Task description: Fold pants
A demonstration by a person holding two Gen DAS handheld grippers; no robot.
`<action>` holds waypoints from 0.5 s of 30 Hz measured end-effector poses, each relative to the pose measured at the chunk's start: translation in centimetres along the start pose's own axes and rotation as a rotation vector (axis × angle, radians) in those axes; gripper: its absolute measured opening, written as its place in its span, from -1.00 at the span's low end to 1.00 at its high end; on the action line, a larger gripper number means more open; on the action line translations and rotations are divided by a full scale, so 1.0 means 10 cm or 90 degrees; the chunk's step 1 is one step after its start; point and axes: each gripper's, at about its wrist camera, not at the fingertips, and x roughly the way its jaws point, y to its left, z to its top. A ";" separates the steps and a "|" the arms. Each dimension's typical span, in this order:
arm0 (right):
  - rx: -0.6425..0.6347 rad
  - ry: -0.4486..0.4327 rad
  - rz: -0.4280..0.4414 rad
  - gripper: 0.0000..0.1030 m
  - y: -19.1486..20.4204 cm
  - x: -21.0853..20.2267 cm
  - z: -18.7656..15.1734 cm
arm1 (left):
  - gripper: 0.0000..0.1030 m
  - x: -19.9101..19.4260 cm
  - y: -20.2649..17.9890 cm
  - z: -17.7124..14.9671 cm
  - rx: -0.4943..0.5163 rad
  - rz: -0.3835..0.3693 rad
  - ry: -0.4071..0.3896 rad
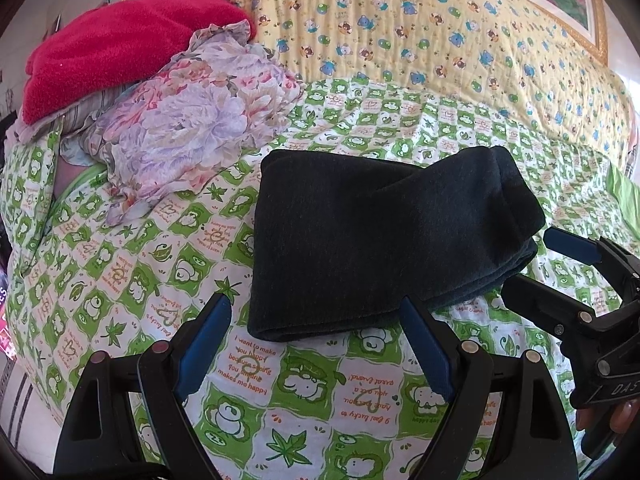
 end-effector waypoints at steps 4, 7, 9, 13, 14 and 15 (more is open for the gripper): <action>0.001 -0.002 -0.002 0.97 0.00 -0.01 0.00 | 0.68 -0.01 -0.01 0.01 0.002 0.002 0.000; 0.002 -0.004 -0.002 0.97 -0.01 -0.03 0.01 | 0.68 0.00 -0.01 0.01 0.002 0.001 -0.001; 0.003 -0.007 -0.002 0.97 -0.01 -0.04 0.03 | 0.68 0.00 -0.01 0.01 0.004 0.002 -0.001; 0.004 -0.012 -0.001 0.98 0.00 -0.07 0.04 | 0.68 -0.02 -0.01 0.02 0.005 0.002 -0.003; 0.004 -0.013 0.000 0.98 0.00 -0.07 0.04 | 0.68 -0.02 -0.01 0.02 0.005 0.003 -0.004; 0.003 -0.014 0.000 0.98 0.00 -0.07 0.04 | 0.68 -0.03 -0.01 0.02 0.004 0.004 -0.004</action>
